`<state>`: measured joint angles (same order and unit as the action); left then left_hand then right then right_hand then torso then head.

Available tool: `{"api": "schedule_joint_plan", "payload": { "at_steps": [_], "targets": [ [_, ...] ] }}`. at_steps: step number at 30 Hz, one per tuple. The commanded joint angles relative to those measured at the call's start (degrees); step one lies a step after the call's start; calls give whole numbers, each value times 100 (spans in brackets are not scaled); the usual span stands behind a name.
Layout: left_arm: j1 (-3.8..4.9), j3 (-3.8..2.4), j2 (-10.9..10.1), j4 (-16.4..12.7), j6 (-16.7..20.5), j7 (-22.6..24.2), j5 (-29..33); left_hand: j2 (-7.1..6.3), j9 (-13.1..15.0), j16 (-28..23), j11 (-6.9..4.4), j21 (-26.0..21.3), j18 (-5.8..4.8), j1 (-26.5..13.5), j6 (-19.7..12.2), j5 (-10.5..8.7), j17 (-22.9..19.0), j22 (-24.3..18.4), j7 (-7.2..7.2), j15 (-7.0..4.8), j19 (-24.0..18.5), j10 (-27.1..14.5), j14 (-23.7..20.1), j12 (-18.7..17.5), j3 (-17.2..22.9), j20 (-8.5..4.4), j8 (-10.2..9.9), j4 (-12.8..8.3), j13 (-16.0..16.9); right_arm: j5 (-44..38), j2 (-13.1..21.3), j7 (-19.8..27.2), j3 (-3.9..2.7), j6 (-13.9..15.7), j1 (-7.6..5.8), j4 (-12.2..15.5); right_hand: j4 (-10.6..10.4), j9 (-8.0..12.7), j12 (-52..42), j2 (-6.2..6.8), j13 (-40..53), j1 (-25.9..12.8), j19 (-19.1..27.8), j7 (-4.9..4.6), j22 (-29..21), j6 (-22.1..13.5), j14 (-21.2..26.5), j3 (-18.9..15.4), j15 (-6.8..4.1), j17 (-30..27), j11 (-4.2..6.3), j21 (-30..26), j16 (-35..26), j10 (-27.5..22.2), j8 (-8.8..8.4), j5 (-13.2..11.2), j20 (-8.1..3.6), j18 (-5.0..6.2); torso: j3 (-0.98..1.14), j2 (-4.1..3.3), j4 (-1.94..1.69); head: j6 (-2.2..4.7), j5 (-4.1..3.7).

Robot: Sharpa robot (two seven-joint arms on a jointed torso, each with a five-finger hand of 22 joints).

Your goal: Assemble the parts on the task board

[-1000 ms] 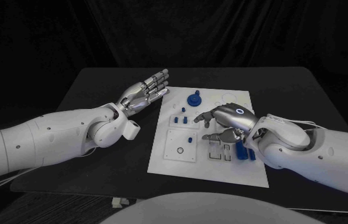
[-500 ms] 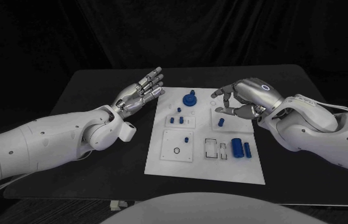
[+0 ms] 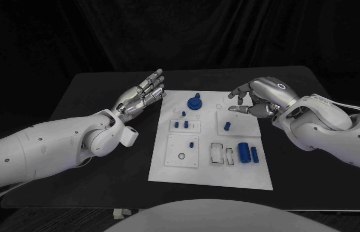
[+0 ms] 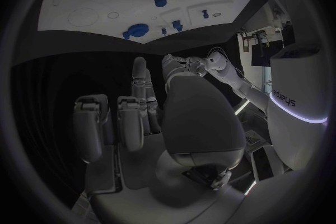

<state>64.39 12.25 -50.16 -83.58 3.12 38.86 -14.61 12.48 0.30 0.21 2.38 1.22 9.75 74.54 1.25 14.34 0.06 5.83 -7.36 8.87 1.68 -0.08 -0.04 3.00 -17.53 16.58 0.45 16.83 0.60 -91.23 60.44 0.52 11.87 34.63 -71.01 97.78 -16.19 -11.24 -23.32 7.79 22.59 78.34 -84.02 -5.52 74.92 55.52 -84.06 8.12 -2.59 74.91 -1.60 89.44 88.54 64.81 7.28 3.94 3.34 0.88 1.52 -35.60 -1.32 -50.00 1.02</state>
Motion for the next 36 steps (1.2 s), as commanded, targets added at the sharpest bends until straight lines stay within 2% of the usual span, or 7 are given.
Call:
{"api": "schedule_joint_plan", "payload": {
  "at_steps": [1, 5, 13, 21, 26, 29, 36],
  "targets": [
    [-9, -6, -1, 13, 155, 673, 41, -32, 5, -21, -56, -18, 39, 68, 23, 150, -6, -12, 77, -54, -37, 1, 4, 0, 38, -23, -11, -21, -1, -19, -16, -258, -1, -454, 49, -67, 11, 26, 175, 76, -59, 34, -509, -42, 1446, -64, -521, -31, 78, 1198, -65, -99, -36, -204, -60, 86, 76, -42, 0, 2, -2, 0, -22],
    [-13, -6, 0, 22, 127, 658, 41, -43, 8, -21, -45, -17, 41, 199, 42, 397, -6, -17, 160, -50, -36, 3, 4, -5, 88, -21, -8, -20, -1, -64, -68, -335, -1, -714, 142, -174, 15, 67, 383, 154, -98, 82, -302, -62, 1310, -173, -440, -75, 265, 956, -278, -450, -180, -834, -166, 243, 251, 56, 1, 3, -5, 0, -29],
    [-33, -6, 16, 52, 62, 613, 41, -40, 17, -21, -20, -15, 41, 392, 89, 737, -6, -22, 236, 3, -34, 5, 4, 3, 161, -14, 2, -18, 1, -127, -185, -170, -1, -820, 318, -320, -25, 30, 234, 208, -13, -23, -335, -56, 1333, -59, -461, -142, 281, 1036, -278, -395, -124, -856, -116, 94, 299, 43, 0, 4, -3, 0, -43],
    [-59, -6, 25, 64, 10, 593, 41, -45, 23, -21, 23, -11, 41, 500, 121, 889, -6, -15, 280, 34, -30, 8, 4, 18, 200, -9, 8, -22, 4, -180, -252, -127, -2, -941, 370, -386, 33, -47, 99, 204, 53, 131, -316, -43, 1321, -10, -443, -76, 275, 989, -274, -431, -141, -949, -95, 817, 297, 53, -1, 3, 0, 0, -42],
    [-85, -6, 25, 71, -21, 581, 41, -40, 25, -21, 33, -10, 41, 515, 128, 899, -6, -13, 282, 40, -29, 8, 4, 21, 207, -7, 9, -21, 4, -191, -295, -102, -2, -998, 394, -400, -1, -62, 74, 235, 67, 71, -304, -50, 1314, -36, -434, -110, 272, 964, -271, -451, -153, -979, -108, 726, 295, 59, -1, 4, 0, 0, -39],
    [-100, -6, 24, 77, -36, 576, 41, -34, 25, -21, 43, -10, 41, 524, 132, 905, -6, -15, 289, 48, -29, 9, 4, 23, 213, -6, 10, -18, 5, -193, -316, -93, -2, -1023, 402, -400, -21, -87, 26, 248, 94, -3, -295, -58, 1308, -72, -428, -144, 269, 947, -269, -468, -159, -1026, -125, 469, 293, 63, -2, 4, 0, 0, -36],
    [-129, -6, 25, 84, -67, 569, 41, -22, 26, -21, 65, -8, 40, 541, 135, 914, -6, -9, 308, 71, -27, 9, 4, 26, 224, -3, 10, -16, 5, -195, -376, -90, -2, -1116, 416, -412, 5, -106, -10, 230, 113, 43, -287, -54, 1303, -90, -421, -122, 265, 927, -266, -483, -169, -1046, -131, 464, 291, 67, 0, 3, -4, 0, -39]
  ]
}}
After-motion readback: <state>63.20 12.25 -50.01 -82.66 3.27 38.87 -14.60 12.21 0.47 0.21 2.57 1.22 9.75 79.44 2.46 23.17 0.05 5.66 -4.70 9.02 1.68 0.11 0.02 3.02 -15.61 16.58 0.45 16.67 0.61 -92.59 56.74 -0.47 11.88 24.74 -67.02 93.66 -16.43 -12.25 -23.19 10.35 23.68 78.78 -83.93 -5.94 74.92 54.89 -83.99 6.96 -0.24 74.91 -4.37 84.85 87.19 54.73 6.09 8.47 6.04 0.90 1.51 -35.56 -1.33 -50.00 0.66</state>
